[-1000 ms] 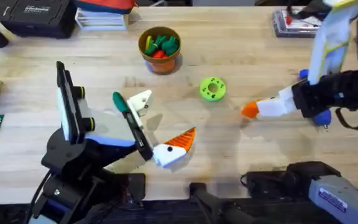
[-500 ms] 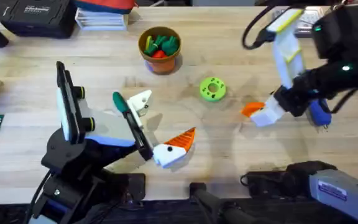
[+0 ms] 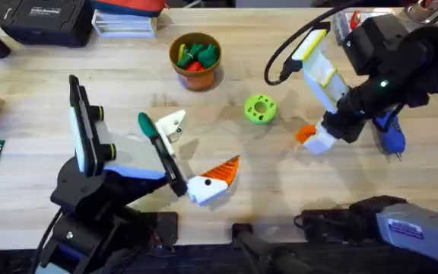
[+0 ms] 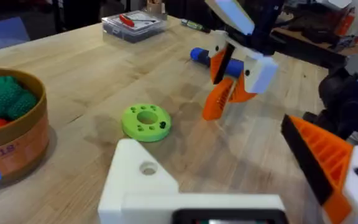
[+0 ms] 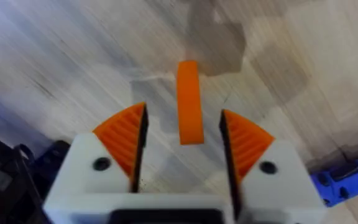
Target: Pick up the gripper from the table and insert it into the empty holder that is missing its gripper. Then pick up a screw, insert it into the mounting hole, and use the screwdriver to tighten it. Finally, clean up the table by picking up the vegetable and placing it into the bucket.
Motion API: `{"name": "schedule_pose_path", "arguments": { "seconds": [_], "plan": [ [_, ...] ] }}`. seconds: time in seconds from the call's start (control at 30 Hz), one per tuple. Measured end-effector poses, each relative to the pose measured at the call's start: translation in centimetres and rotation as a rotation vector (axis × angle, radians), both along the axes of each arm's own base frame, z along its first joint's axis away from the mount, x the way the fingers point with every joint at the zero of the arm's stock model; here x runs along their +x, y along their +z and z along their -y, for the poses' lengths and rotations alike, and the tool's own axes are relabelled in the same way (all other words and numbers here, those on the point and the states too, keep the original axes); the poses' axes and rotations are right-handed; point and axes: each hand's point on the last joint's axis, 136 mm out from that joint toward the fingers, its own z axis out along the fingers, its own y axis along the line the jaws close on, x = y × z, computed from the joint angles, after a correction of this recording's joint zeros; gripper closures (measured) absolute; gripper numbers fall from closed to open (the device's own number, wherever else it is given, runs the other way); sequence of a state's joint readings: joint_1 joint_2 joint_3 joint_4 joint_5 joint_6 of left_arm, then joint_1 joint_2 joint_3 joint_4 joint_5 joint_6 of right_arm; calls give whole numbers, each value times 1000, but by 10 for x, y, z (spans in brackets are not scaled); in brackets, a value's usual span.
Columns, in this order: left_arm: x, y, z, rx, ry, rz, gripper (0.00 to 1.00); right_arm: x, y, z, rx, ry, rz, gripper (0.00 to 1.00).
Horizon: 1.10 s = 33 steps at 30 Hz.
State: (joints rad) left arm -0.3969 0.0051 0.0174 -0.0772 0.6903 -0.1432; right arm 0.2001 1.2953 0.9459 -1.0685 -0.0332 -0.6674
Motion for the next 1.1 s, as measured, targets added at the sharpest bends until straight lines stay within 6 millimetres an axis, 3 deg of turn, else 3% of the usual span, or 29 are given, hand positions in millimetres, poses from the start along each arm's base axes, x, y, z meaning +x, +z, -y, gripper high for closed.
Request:
{"name": "schedule_pose_path", "arguments": {
  "seconds": [0.07,0.27,0.43,0.47,0.7,0.87,1.03,1.07,1.1],
  "plan": [
    [0,0,0,0,0,0,15,0,0,1,-3,-1,-1,442],
    [0,0,0,0,0,0,14,-1,0,1,-8,-1,-3,551],
    [0,0,0,0,0,0,14,0,0,2,-10,0,2,968],
    [0,0,0,0,0,-1,12,1,0,2,-10,2,5,988],
    [0,0,0,0,0,-1,15,6,11,0,7,-19,71,994],
    [0,0,0,0,0,-1,15,2,52,-1,61,-84,241,994],
    [0,0,0,0,0,-1,15,-16,91,-7,199,-152,385,994],
    [0,0,0,0,0,-1,15,-17,109,-14,328,-201,464,994],
    [0,0,0,0,0,-1,15,-15,113,-20,393,-217,489,994]
  ]
}}
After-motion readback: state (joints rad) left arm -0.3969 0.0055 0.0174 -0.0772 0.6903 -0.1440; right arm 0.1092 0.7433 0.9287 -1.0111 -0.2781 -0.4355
